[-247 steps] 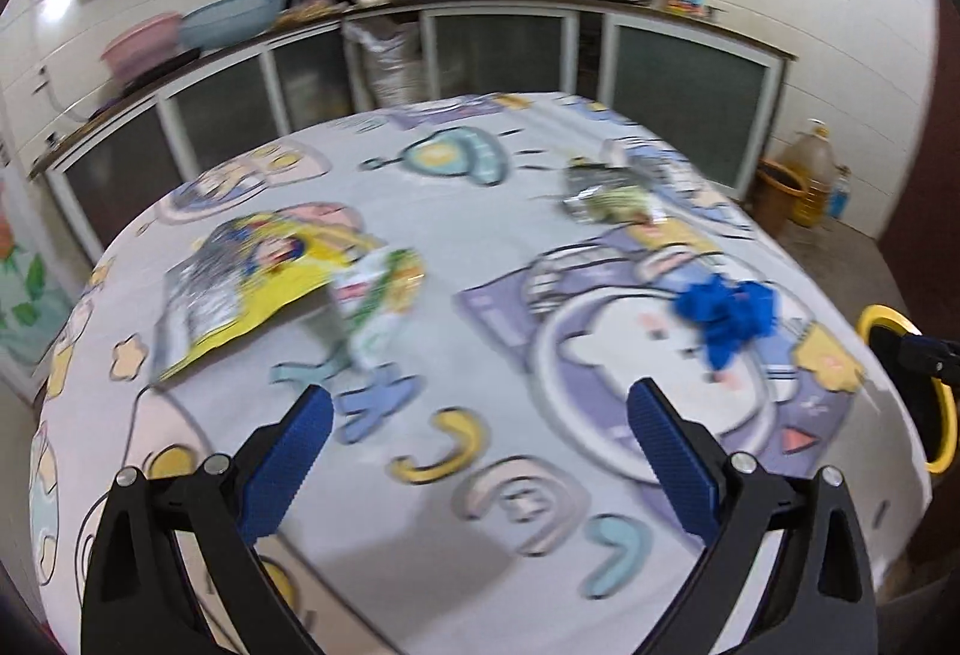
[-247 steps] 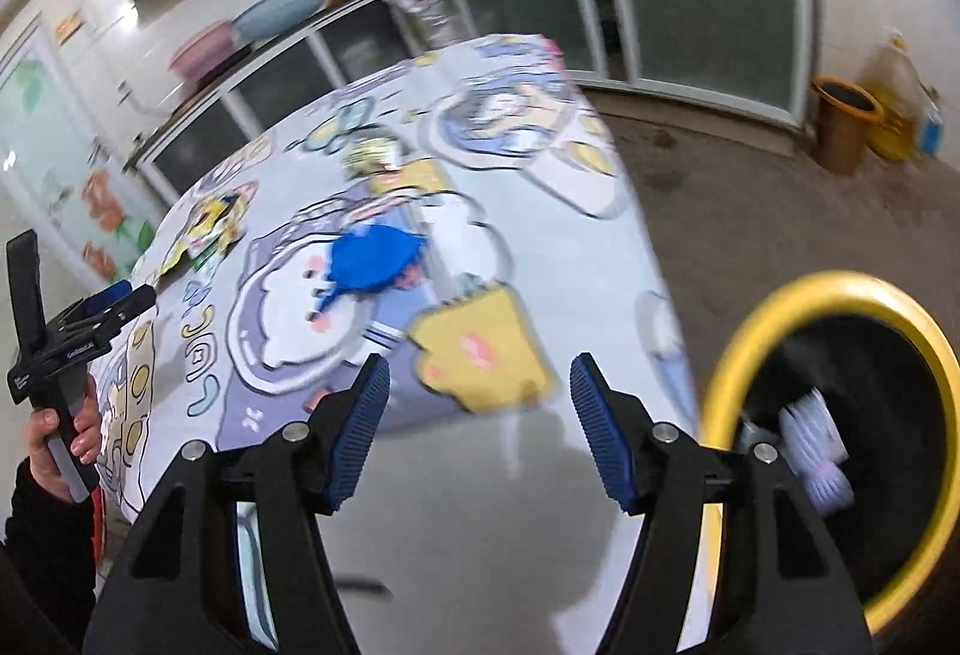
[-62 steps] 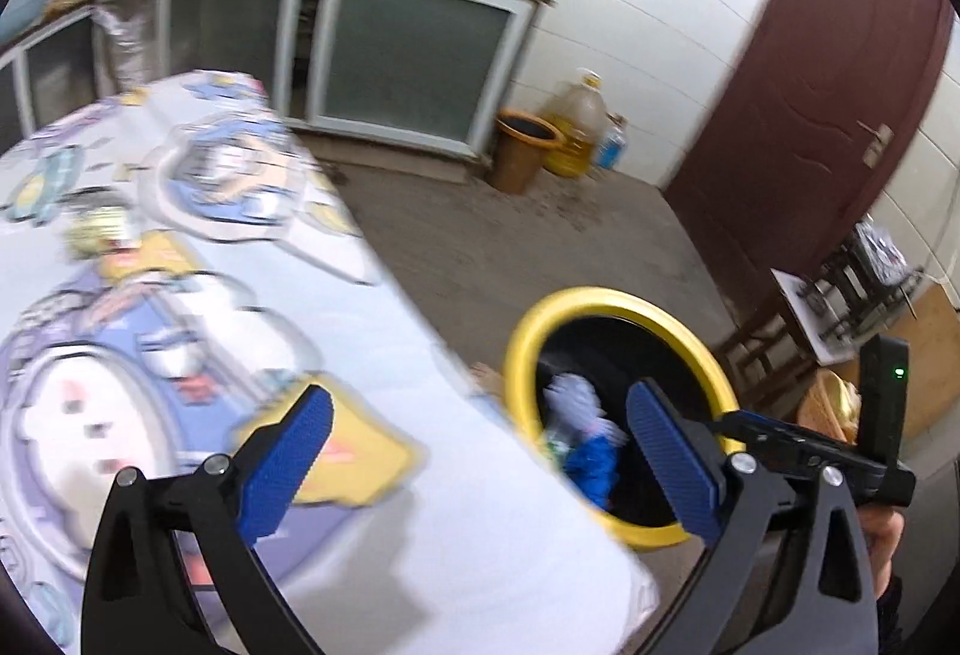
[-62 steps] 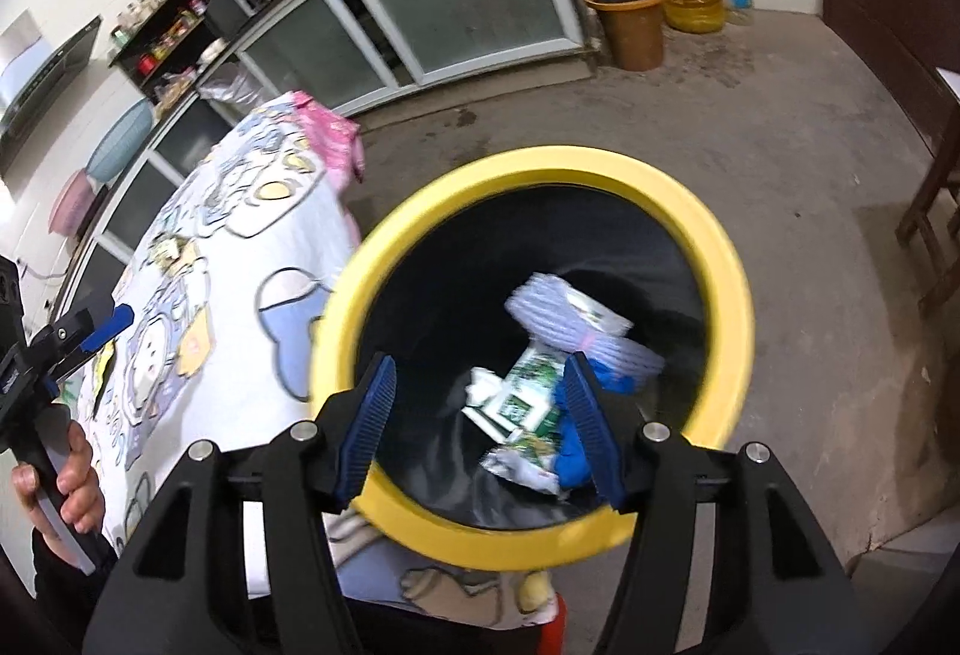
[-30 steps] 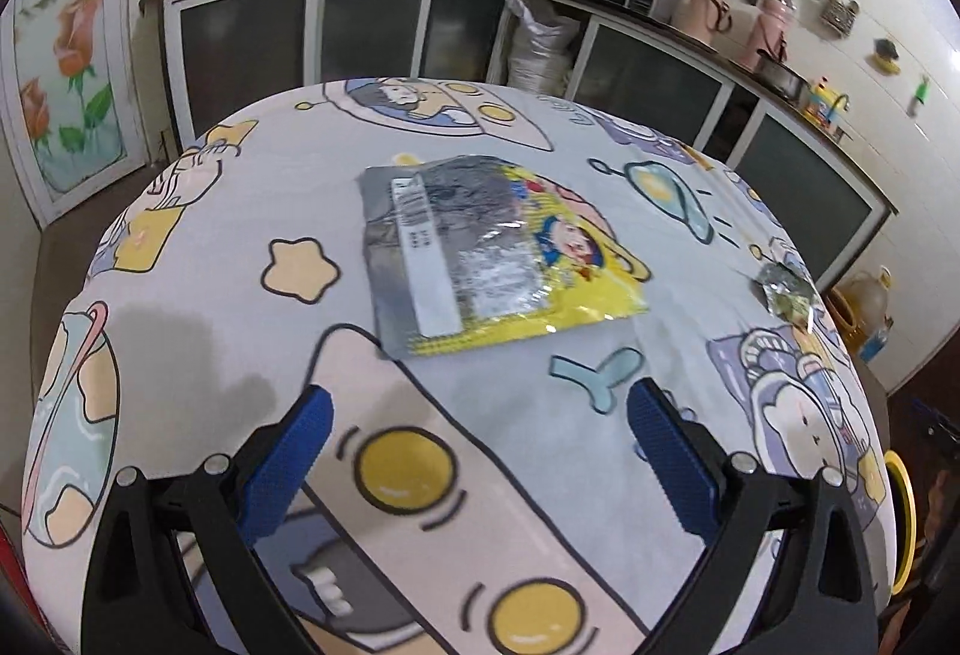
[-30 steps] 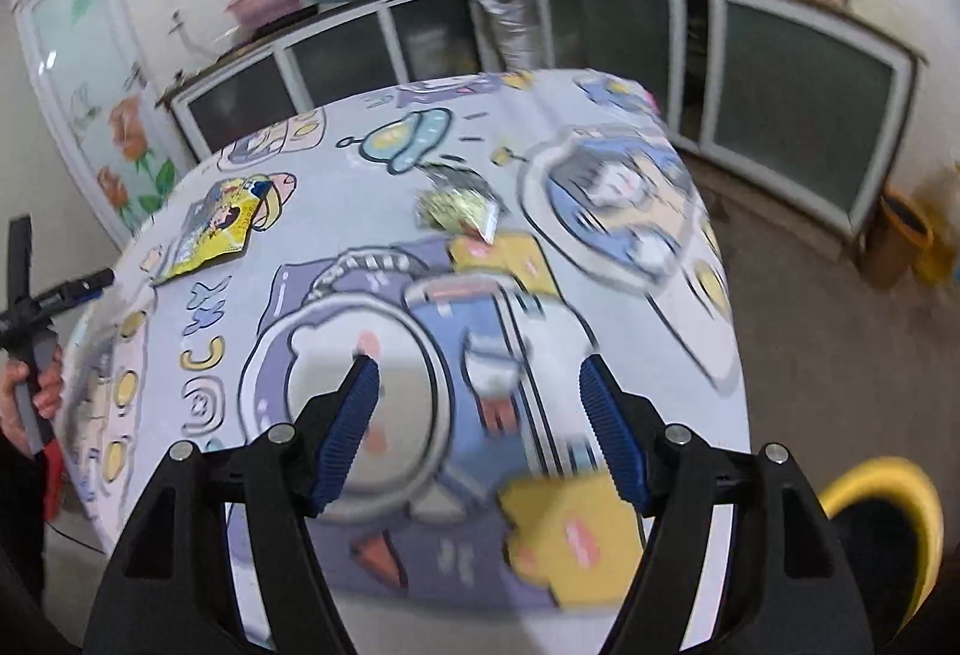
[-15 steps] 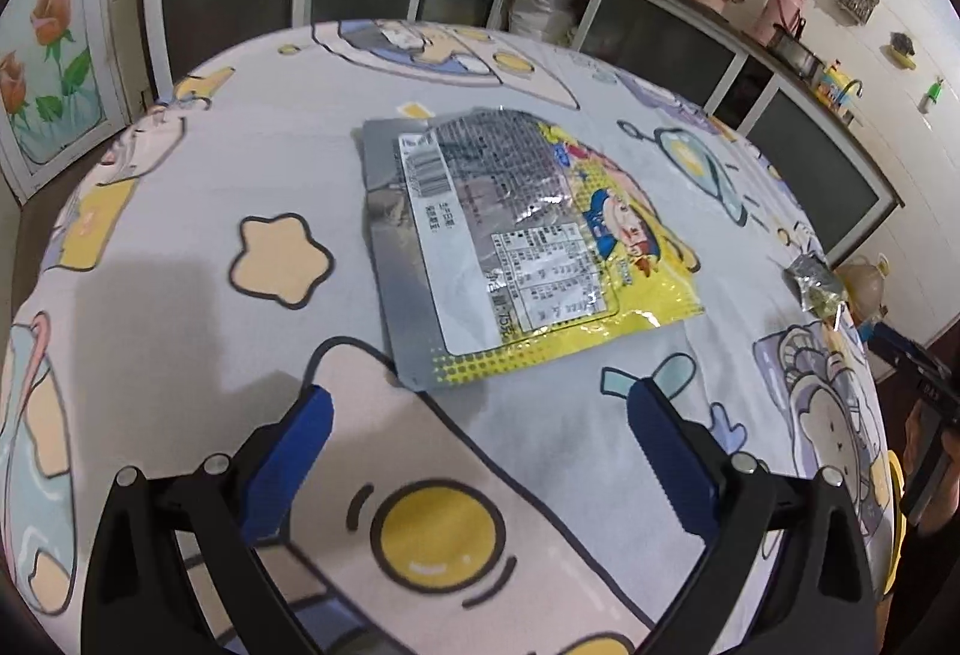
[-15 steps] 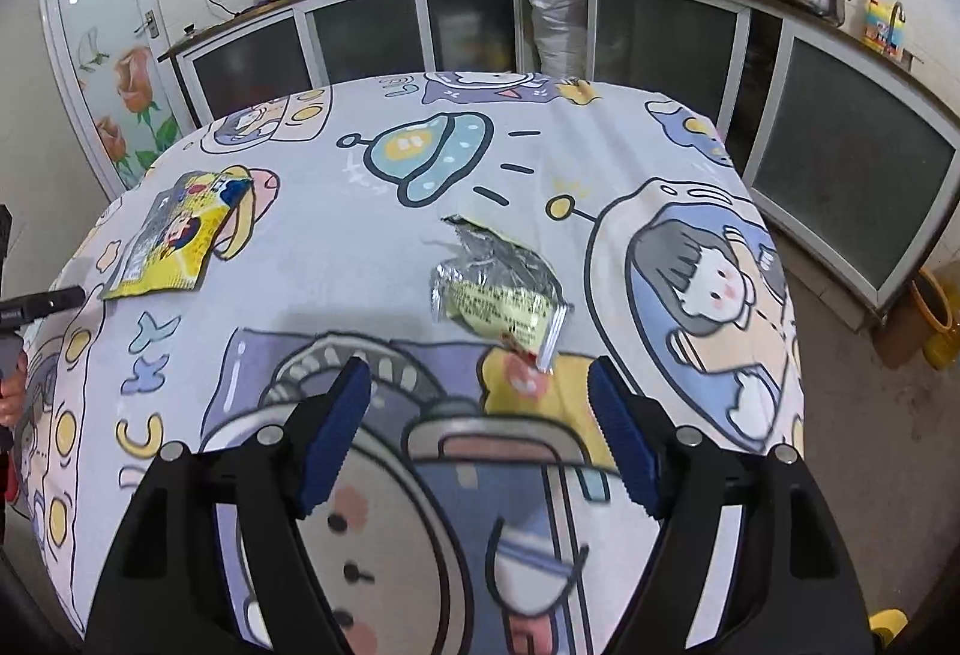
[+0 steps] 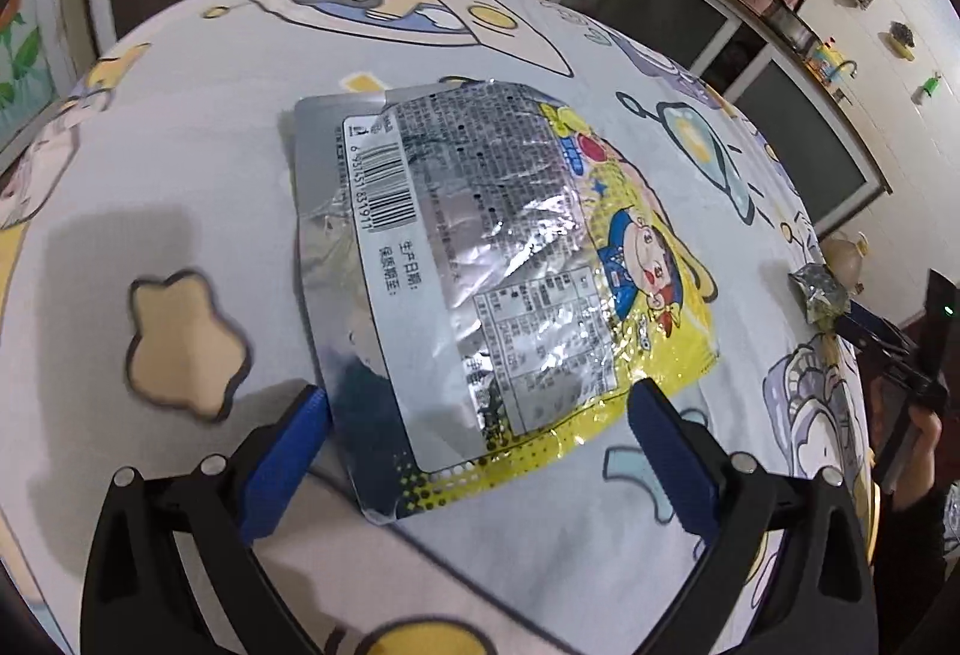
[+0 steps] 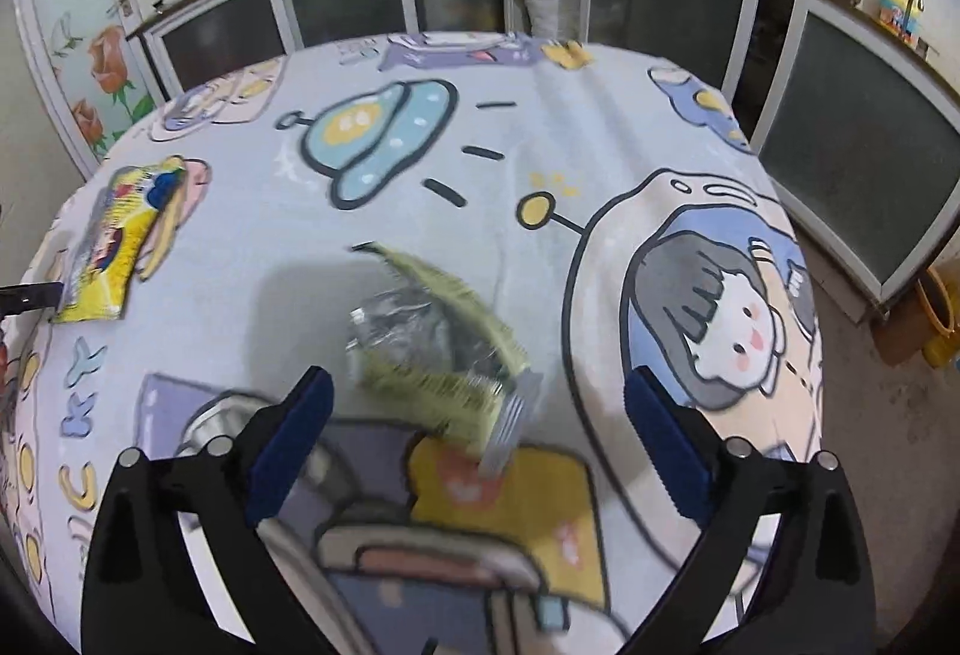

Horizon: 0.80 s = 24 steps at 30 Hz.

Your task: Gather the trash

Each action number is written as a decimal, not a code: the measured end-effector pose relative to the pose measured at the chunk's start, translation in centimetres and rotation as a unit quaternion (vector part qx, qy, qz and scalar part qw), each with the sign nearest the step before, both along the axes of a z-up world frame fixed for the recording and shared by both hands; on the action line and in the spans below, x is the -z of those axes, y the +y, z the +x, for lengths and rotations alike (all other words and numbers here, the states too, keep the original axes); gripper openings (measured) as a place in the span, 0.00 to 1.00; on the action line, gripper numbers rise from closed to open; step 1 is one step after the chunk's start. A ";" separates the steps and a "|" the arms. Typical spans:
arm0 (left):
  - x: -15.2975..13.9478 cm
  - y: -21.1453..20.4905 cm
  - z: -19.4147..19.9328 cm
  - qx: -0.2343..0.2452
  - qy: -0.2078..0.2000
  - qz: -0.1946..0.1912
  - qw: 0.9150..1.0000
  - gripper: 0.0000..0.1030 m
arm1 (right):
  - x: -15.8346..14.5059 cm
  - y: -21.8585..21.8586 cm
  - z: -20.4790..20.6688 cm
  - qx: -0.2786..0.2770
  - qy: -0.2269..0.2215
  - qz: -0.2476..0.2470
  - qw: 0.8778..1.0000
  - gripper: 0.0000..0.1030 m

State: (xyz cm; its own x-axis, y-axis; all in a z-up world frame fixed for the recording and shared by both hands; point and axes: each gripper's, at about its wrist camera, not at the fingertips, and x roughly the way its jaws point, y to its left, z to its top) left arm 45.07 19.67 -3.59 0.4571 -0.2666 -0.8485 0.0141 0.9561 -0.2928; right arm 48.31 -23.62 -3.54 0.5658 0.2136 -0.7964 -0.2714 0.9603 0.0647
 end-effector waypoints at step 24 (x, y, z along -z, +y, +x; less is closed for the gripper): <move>-3.7 -9.6 -3.1 0.066 -0.097 0.097 0.988 0.00 | -2.3 -0.3 -4.4 -0.021 -0.008 0.036 0.999 0.16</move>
State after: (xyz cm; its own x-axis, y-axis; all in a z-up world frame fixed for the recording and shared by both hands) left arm 41.96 10.02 0.08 0.5886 -0.1762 -0.7890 0.1812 0.9799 -0.0836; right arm 43.86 -23.93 -1.20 0.5675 0.2944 -0.7690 -0.3132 0.9409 0.1290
